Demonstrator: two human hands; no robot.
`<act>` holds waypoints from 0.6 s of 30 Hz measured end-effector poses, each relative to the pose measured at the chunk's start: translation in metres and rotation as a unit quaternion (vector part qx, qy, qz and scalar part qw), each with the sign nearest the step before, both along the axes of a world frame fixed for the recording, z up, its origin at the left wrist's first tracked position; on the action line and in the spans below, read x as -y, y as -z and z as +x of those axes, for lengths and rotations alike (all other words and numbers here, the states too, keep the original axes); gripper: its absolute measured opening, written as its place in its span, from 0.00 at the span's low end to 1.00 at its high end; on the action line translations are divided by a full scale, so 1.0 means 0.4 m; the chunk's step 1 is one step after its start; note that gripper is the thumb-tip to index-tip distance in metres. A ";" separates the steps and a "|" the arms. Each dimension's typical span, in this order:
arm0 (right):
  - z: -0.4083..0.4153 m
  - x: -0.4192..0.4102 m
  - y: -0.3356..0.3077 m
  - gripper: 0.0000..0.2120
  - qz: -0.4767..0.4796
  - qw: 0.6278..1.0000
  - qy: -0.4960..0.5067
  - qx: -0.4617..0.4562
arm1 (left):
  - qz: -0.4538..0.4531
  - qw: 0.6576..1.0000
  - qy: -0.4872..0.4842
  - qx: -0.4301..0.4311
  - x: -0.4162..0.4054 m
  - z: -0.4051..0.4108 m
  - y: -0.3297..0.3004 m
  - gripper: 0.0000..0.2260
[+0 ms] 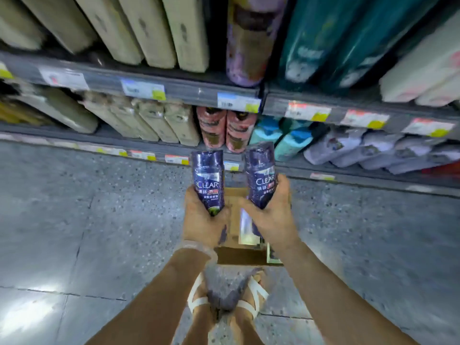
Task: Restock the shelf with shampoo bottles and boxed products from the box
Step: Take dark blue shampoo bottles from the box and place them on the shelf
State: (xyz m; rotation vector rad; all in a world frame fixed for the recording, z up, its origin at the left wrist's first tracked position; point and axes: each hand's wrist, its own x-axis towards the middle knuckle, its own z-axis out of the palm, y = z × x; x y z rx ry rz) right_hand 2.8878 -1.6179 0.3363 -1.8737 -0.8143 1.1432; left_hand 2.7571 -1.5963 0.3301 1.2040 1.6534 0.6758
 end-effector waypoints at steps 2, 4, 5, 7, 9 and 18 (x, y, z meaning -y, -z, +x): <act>0.029 0.008 -0.144 0.30 0.030 0.999 -0.005 0.020 | 0.045 0.999 0.012 0.025 0.000 0.034 -0.144 0.22; 0.057 0.024 -0.274 0.29 0.068 0.997 0.016 0.030 | 0.077 0.995 0.028 0.056 0.001 0.065 -0.270 0.22; 0.070 0.033 -0.337 0.29 0.089 0.995 0.031 0.037 | 0.089 0.993 0.037 0.066 0.002 0.079 -0.328 0.22; 0.093 0.053 -0.452 0.28 0.125 0.988 0.065 0.067 | 0.110 0.989 0.060 0.083 0.003 0.109 -0.440 0.22; 0.114 0.074 -0.555 0.29 0.163 0.977 0.096 0.096 | 0.145 0.982 0.083 0.089 0.001 0.140 -0.548 0.23; 0.230 0.201 -0.952 0.30 0.253 0.931 0.200 0.169 | 0.287 0.937 0.176 0.094 0.090 0.278 -0.963 0.25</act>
